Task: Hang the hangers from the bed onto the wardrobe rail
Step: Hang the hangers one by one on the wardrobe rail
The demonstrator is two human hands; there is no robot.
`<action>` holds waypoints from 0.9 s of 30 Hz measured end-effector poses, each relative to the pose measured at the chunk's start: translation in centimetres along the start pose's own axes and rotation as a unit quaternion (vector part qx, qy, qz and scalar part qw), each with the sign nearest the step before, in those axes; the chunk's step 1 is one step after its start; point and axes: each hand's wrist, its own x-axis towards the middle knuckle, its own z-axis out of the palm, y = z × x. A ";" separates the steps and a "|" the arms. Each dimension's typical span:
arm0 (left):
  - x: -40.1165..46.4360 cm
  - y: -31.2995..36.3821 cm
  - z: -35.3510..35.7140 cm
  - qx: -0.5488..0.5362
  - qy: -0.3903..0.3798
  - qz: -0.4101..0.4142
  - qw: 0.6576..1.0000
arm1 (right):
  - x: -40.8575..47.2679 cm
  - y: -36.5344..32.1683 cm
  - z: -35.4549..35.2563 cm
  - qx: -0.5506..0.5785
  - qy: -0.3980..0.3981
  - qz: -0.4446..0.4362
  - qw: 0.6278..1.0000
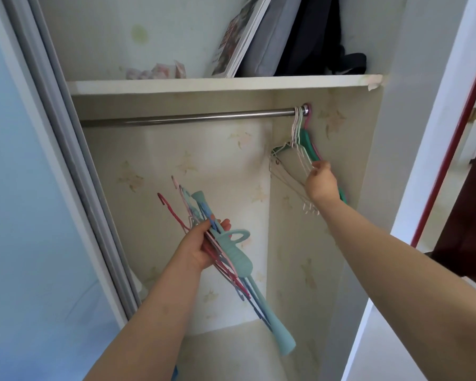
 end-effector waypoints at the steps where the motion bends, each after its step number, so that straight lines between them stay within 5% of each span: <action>1: -0.1 0.0 0.0 0.002 0.000 -0.001 1.000 | -0.2 0.6 0.1 -0.011 0.005 0.004 1.000; 5: 0.1 -0.3 0.1 -0.034 0.009 0.016 0.999 | -2.7 2.4 1.2 -0.109 0.127 -0.029 0.985; 7: 0.2 -0.4 0.3 -0.042 0.007 0.023 0.999 | -5.0 3.3 1.7 -0.140 0.194 -0.139 0.961; 8: 0.3 -0.5 0.3 -0.036 0.007 0.026 0.999 | -6.1 3.9 2.1 -0.127 0.167 -0.198 0.957; 9: 0.5 -0.7 0.3 -0.030 0.010 0.030 0.999 | -7.4 4.1 2.2 -0.097 0.078 -0.226 0.966; 11: 0.8 -0.9 0.3 -0.033 0.025 0.027 0.999 | -9.7 4.0 1.9 -0.062 -0.237 -0.119 0.962; 13: 1.1 -1.3 0.4 -0.062 0.031 0.021 0.997 | -11.2 4.1 1.5 -0.086 -0.500 0.035 0.861; 15: 1.2 -1.5 0.4 -0.108 0.038 0.015 0.993 | -11.7 5.2 1.0 -0.091 -0.610 0.091 0.782; 18: 1.2 -1.7 0.0 -0.152 0.057 0.021 0.987 | -11.5 7.2 -0.1 -0.105 -0.648 0.083 0.750; 27: 1.5 -1.3 -1.5 -0.090 0.127 -0.017 0.988 | -10.8 10.2 -0.8 -0.003 -0.483 0.037 0.875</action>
